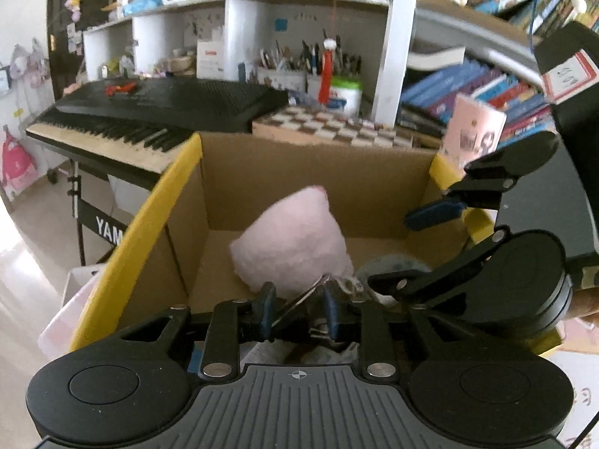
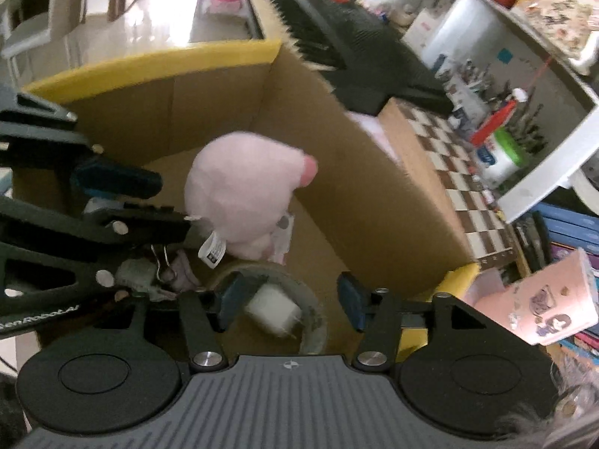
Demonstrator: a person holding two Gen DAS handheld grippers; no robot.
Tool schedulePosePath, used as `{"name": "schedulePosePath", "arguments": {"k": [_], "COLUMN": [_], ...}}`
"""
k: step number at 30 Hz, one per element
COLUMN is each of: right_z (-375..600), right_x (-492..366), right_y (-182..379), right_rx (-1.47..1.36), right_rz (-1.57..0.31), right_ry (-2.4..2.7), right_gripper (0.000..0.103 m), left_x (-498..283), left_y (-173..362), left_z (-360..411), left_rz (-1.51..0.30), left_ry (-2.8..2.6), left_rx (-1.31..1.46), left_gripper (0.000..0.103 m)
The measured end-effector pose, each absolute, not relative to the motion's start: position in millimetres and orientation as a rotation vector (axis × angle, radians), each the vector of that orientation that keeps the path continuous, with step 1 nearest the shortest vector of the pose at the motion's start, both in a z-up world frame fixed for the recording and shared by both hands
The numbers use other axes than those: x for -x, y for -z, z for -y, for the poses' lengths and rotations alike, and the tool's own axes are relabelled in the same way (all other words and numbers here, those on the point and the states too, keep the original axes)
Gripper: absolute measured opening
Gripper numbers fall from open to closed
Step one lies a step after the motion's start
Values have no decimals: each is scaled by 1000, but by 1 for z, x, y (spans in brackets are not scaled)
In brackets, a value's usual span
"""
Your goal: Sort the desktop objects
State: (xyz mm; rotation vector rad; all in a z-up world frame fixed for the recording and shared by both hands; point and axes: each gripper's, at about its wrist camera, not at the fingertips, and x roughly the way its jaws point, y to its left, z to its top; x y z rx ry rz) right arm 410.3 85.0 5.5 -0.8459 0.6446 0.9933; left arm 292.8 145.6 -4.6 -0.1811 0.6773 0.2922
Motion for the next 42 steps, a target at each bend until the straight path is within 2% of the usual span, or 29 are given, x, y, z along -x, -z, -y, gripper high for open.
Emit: {"name": "schedulePosePath", "arguments": {"k": [11,14,25,31,37,42], "right_z": [-36,-18,40,66,83,95], "right_x": [-383,-369,-306,-271,-231,-195], "right_y": [-65,-77,-94,-88,-72,-60], "right_rx": [553,461,229,137,92,64], "right_rz": [-507,-462,-379,-371,-398,-396], "right_ry": [-872,-825,-609,-476,-368,-290], "right_gripper": [60,62,63,67,68,74], "left_x": [-244,-229,-182,-155,-128,-109], "left_y": [-42,-53,-67,-62,-54,-44], "left_z": [-141,-139,-125,-116,-107,-98], "left_rz": [-466,-416,-325,-309,-329,-361], "left_ry": [-305,-304,-241,-214,-190,-163], "left_rx": [201,204,166,143,123,121], "left_gripper": [65,70,84,96,100,102]}}
